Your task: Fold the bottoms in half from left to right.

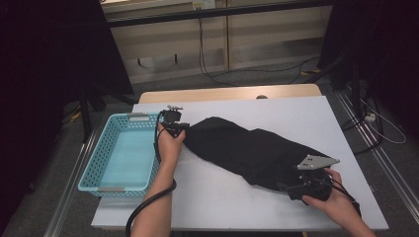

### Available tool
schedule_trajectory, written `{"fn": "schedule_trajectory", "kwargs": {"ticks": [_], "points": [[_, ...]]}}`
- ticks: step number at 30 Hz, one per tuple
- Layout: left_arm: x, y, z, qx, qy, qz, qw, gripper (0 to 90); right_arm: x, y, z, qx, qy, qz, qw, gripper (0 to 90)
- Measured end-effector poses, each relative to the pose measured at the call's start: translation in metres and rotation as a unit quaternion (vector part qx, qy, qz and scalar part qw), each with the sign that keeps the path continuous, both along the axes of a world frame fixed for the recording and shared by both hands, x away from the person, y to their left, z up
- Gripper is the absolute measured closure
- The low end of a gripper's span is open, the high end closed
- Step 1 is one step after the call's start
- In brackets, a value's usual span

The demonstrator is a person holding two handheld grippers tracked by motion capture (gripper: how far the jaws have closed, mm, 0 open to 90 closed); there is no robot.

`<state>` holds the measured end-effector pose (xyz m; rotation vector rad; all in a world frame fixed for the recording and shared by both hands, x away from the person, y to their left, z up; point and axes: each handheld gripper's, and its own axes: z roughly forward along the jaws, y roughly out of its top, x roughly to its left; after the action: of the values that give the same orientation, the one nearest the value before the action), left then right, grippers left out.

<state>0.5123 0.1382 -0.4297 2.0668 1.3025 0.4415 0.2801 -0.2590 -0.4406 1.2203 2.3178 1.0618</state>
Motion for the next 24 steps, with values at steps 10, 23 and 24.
{"fn": "schedule_trajectory", "kwargs": {"ticks": [10,23,24], "points": [[-0.013,-0.001,0.008,-0.007,0.014,0.003,0.9999,27.7,-0.001,0.0,0.002,0.002,-0.004,-0.002,1.0,18.7],[-0.031,-0.003,0.004,-0.005,0.015,0.003,0.9999,21.0,-0.006,-0.003,0.006,0.005,-0.01,-0.006,0.9999,19.2],[-0.032,-0.003,0.004,-0.005,0.014,0.0,0.9999,20.9,-0.006,-0.003,0.007,0.004,-0.012,-0.005,0.9999,20.9]]}}
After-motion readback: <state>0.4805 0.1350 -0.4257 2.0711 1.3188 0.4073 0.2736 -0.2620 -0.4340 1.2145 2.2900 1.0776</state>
